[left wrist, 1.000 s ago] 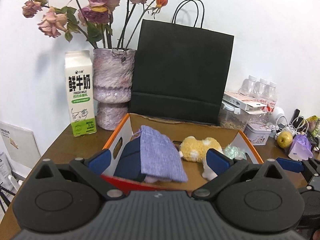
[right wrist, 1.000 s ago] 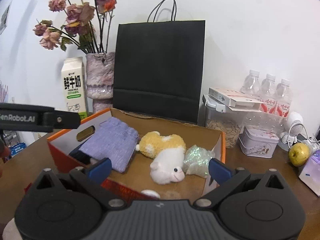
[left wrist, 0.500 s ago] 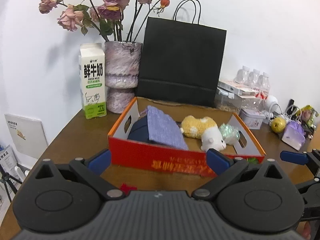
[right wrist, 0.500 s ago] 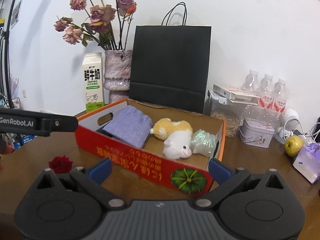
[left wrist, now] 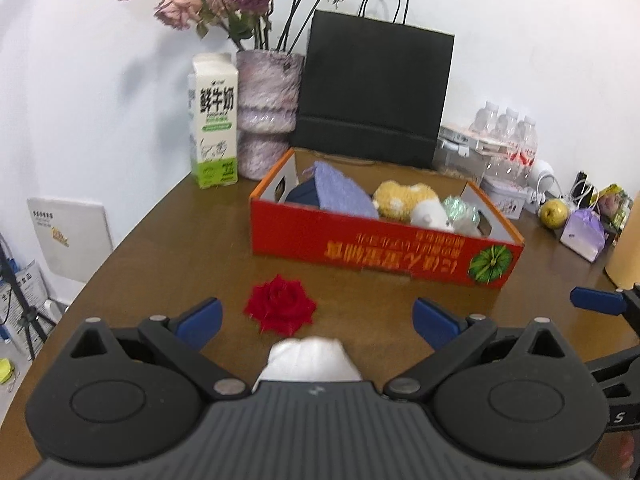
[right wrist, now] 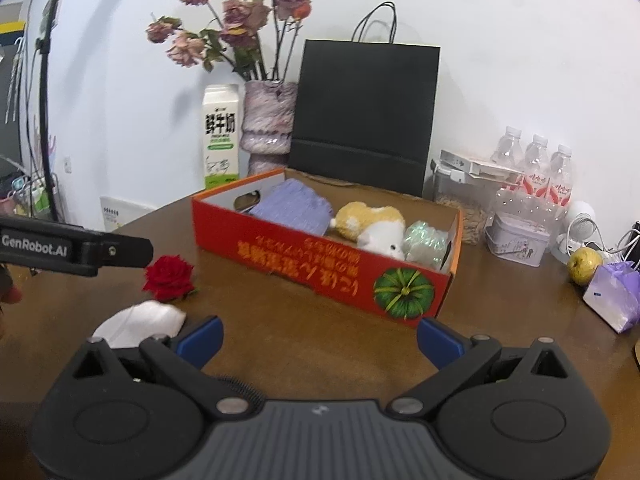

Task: Organize objects
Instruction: 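Move both grippers back toward the white cloth and braided cable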

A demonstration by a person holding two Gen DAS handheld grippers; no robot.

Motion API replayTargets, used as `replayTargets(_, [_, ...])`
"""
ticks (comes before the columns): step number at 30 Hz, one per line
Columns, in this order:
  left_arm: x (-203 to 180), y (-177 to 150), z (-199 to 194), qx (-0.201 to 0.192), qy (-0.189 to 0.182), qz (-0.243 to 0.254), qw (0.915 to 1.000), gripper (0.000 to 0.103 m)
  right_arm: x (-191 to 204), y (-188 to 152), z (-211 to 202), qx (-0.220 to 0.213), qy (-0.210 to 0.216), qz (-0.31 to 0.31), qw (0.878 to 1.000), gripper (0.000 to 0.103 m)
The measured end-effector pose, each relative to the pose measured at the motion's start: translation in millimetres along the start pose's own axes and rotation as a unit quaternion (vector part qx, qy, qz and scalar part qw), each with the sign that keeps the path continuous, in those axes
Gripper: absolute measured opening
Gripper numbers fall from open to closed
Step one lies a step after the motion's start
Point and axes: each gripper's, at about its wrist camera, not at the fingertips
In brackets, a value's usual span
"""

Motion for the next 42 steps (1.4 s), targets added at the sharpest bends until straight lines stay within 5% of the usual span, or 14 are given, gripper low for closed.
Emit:
replayTargets(24, [29, -54, -49, 0.042, 0.028, -0.009, 0.9987, 0.103, 23, -60, -29, 0.065, 0.026, -0.009, 0.997, 0.103])
replayTargets(42, [52, -65, -54, 0.059, 0.033, -0.037, 0.997, 0.103, 35, -51, 24, 0.116, 0.065, -0.003, 0.991, 0.103])
Point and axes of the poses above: each gripper's, at about its wrist camera, not at the fingertips, and z roughly the way its jaws point, x to its left, y to its top, and after that the axes turned 5 degrees about z, right-handed
